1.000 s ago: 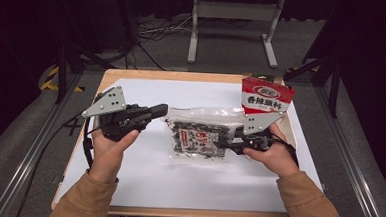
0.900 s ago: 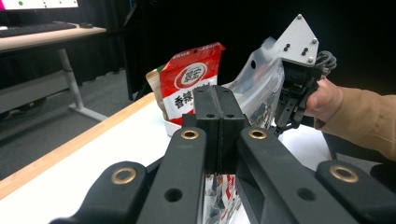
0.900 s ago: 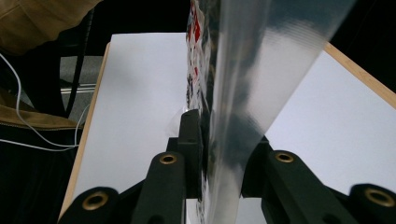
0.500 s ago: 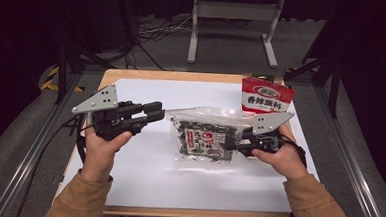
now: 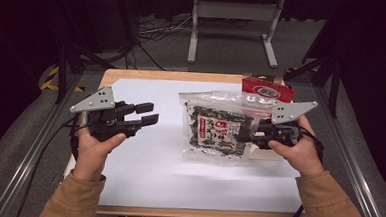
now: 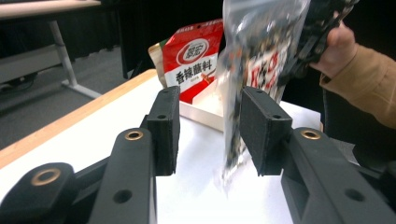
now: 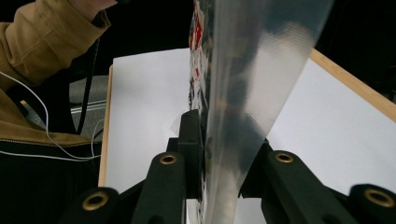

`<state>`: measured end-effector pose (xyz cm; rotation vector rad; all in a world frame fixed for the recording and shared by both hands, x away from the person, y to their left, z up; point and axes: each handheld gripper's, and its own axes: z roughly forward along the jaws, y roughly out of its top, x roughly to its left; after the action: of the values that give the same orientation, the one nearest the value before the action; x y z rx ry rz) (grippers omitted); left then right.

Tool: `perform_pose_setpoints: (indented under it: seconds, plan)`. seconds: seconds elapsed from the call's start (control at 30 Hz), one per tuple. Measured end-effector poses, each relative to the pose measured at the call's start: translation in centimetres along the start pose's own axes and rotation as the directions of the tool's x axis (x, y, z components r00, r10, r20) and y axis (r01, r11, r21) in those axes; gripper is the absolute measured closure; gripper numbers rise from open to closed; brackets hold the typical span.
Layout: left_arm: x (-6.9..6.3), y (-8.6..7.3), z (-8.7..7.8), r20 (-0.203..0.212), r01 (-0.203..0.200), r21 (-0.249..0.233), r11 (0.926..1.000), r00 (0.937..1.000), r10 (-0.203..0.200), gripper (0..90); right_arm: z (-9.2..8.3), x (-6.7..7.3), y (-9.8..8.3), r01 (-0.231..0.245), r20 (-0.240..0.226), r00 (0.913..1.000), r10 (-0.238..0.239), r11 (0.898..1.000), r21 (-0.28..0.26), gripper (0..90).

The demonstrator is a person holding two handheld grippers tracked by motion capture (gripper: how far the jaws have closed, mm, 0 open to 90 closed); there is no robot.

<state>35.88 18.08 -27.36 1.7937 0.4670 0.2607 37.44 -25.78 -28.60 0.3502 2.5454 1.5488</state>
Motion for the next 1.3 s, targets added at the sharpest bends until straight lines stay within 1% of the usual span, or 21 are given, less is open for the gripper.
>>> perform_pose_setpoints:
  seconds: [0.07,0.1,0.17,0.23,0.27,0.3,0.33,0.37,0.43,0.53,0.6,0.7,0.83,0.87,0.9,0.97,1.07,1.13,1.23,1.27,1.3]
  plan:
    - [0.1,-0.2,-0.1,-0.006,-0.004,0.006,1.0,1.0,0.004,57.6,-0.2,0.0,0.1,-0.001,0.002,1.0,0.001,1.0,-0.002,75.6]
    - [0.2,-0.3,-0.2,-0.009,0.002,0.009,1.0,1.0,-0.002,57.0,-0.5,-0.1,0.4,-0.002,0.008,1.0,0.002,1.0,-0.009,75.6]
    - [0.2,-0.6,-0.3,-0.013,0.01,0.021,0.9997,0.9999,-0.009,55.5,-0.9,-0.2,0.9,0.002,0.03,0.9996,-0.002,1.0,-0.009,75.6]
    - [0.3,-0.7,-0.3,-0.011,0.005,0.027,0.9996,0.9999,-0.004,52.7,-1.3,-0.3,1.2,-0.005,0.037,0.9993,0.006,1.0,-0.013,75.6]
    - [0.3,-0.8,-0.4,-0.006,0.004,0.037,0.9993,1.0,-0.004,52.7,-1.3,-0.3,1.2,-0.005,0.037,0.9993,0.006,1.0,-0.013,75.6]
    - [0.4,-1.0,-0.4,-0.016,-0.008,0.043,0.999,0.9998,0.009,51.7,-1.4,-0.3,1.3,-0.01,0.04,0.9991,0.01,1.0,-0.016,75.6]
    - [0.5,-1.1,-0.5,-0.019,-0.01,0.052,0.9986,0.9998,0.011,51.3,-1.7,-0.4,1.5,-0.012,0.045,0.9989,0.013,1.0,-0.019,75.6]
    - [0.5,-1.2,-0.6,-0.019,-0.002,0.057,0.9984,0.9998,0.003,51.1,-1.8,-0.5,1.6,-0.016,0.052,0.9985,0.017,1.0,-0.02,75.6]
    - [0.6,-1.5,-0.7,-0.025,-0.004,0.064,0.998,0.9997,0.005,50.2,-2.2,-0.7,1.7,-0.025,0.065,0.9975,0.026,0.999,-0.023,75.6]
    - [0.8,-2.2,-0.9,-0.042,0.004,0.074,0.9973,0.9991,-0.001,48.3,-2.9,-1.0,1.9,-0.04,0.086,0.9954,0.043,0.999,-0.034,75.6]
    - [0.9,-2.9,-1.0,-0.041,0.02,0.083,0.9964,0.999,-0.016,47.6,-3.3,-1.1,2.1,-0.043,0.102,0.9937,0.046,0.998,-0.038,75.6]
    - [1.1,-4.0,-0.9,-0.066,0.014,0.083,0.9965,0.9978,-0.009,47.7,-3.8,-1.2,2.3,-0.05,0.135,0.9893,0.055,0.998,-0.035,75.6]
    - [1.3,-5.3,-0.6,-0.075,0.037,0.07,0.9969,0.9967,-0.032,46.1,-4.6,-1.5,2.3,-0.063,0.166,0.9837,0.069,0.997,-0.042,75.6]
    - [1.4,-5.5,-0.5,-0.078,0.037,0.074,0.9965,0.9965,-0.031,46.1,-4.7,-1.6,2.3,-0.065,0.174,0.9821,0.071,0.997,-0.042,75.6]
    - [1.4,-5.7,-0.4,-0.08,0.047,0.076,0.996,0.9959,-0.041,45.9,-4.9,-1.6,2.3,-0.067,0.178,0.9813,0.073,0.997,-0.043,75.6]
    - [1.6,-6.1,0.0,-0.082,0.042,0.092,0.9949,0.9961,-0.034,45.6,-5.2,-1.8,2.2,-0.071,0.191,0.9785,0.078,0.997,-0.042,75.6]
    - [1.8,-6.6,0.6,-0.089,0.049,0.116,0.9921,0.9952,-0.039,44.2,-5.7,-2.0,2.1,-0.077,0.215,0.973,0.084,0.996,-0.042,75.6]
    - [2.0,-6.8,0.7,-0.094,0.047,0.123,0.9913,0.9949,-0.036,43.5,-5.9,-2.1,2.1,-0.079,0.222,0.9713,0.086,0.996,-0.043,75.6]
    - [2.3,-7.4,1.0,-0.106,0.058,0.133,0.9895,0.9934,-0.044,42.5,-6.4,-2.3,1.9,-0.084,0.252,0.9634,0.092,0.996,-0.041,75.6]
    - [2.4,-7.5,1.0,-0.108,0.052,0.135,0.9895,0.9934,-0.037,42.8,-6.6,-2.4,1.8,-0.088,0.264,0.9597,0.096,0.995,-0.041,75.6]
    - [2.4,-7.6,1.0,-0.109,0.059,0.136,0.989,0.9931,-0.044,43.2,-6.8,-2.5,1.8,-0.089,0.272,0.9574,0.097,0.995,-0.041,75.6]
